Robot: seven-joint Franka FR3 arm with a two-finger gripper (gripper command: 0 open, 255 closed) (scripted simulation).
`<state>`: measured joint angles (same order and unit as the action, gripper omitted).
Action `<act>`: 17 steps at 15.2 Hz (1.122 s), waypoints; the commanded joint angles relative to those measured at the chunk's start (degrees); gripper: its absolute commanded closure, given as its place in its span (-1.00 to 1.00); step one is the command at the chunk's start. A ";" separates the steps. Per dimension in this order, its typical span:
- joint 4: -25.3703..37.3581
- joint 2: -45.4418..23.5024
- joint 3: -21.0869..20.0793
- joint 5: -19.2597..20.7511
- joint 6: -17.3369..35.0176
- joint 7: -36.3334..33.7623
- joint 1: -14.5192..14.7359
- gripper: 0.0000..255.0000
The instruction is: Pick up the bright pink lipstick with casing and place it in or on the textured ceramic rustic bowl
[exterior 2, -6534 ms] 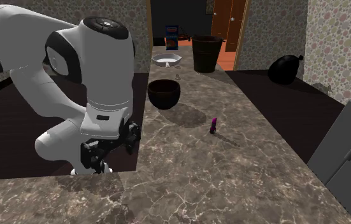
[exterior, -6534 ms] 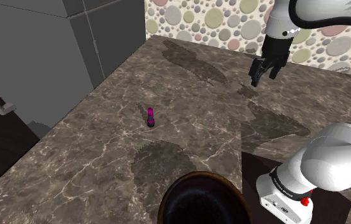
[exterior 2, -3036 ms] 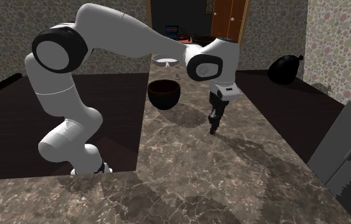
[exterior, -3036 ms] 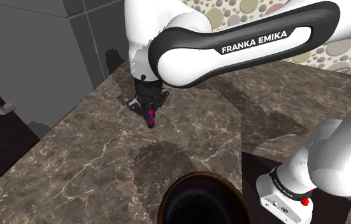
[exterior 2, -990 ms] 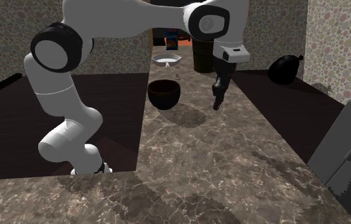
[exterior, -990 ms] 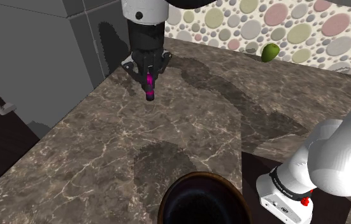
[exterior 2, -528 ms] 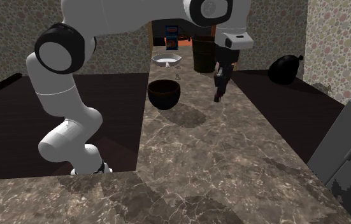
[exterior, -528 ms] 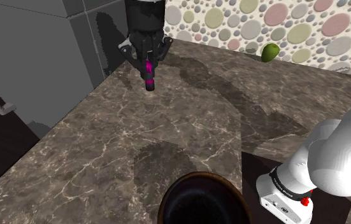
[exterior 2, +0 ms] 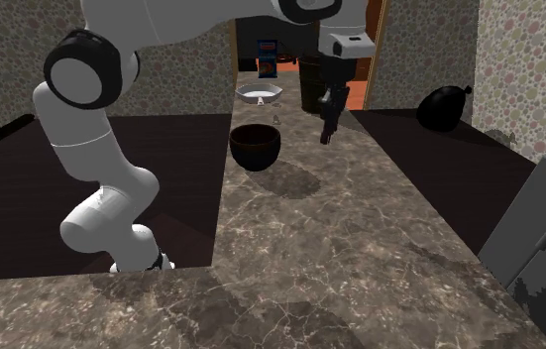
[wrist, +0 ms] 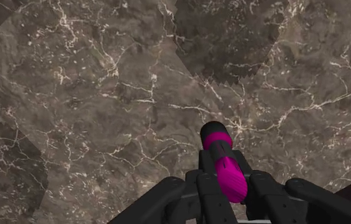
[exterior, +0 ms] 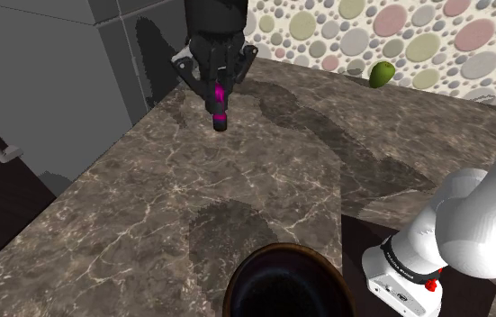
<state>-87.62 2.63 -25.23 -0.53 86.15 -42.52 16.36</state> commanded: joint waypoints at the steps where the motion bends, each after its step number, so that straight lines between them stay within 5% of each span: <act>1: -2.13 2.44 -0.72 -1.07 -0.08 -1.50 0.74 1.00; 17: -14.05 18.90 -8.66 -10.52 -1.78 -16.10 8.09 1.00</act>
<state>-101.50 21.05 -33.29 -10.62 84.51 -57.57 24.06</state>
